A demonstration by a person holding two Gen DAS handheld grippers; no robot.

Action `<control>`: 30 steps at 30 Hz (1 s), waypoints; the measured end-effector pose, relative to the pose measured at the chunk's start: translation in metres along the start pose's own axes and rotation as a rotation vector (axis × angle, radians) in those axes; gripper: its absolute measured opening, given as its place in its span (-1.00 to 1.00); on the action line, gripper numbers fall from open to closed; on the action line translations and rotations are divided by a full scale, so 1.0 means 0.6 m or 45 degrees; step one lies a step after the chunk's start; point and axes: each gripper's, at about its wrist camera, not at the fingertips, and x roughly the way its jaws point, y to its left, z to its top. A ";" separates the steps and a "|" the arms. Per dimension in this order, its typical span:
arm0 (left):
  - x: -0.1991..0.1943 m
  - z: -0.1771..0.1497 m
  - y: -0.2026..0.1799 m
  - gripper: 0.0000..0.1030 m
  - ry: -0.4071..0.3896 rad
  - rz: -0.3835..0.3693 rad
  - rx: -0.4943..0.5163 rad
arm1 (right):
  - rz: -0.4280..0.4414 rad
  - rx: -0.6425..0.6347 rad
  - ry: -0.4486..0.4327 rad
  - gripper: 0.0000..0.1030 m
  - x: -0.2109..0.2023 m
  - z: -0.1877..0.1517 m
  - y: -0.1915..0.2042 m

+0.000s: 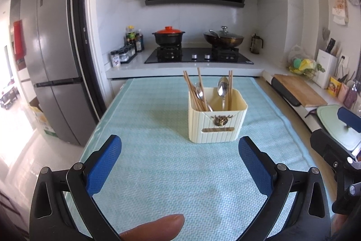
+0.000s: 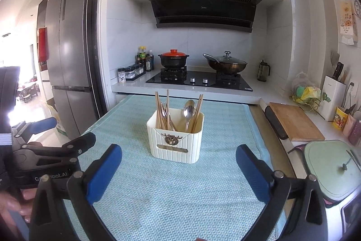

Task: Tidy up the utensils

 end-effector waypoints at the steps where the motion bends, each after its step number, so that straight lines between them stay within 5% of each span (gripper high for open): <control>1: -0.001 0.000 -0.001 0.99 0.001 0.000 0.003 | 0.003 -0.001 -0.001 1.00 0.000 0.001 0.000; 30: -0.005 0.000 -0.002 0.99 0.014 0.001 0.010 | 0.009 -0.015 -0.004 1.00 -0.013 0.005 0.006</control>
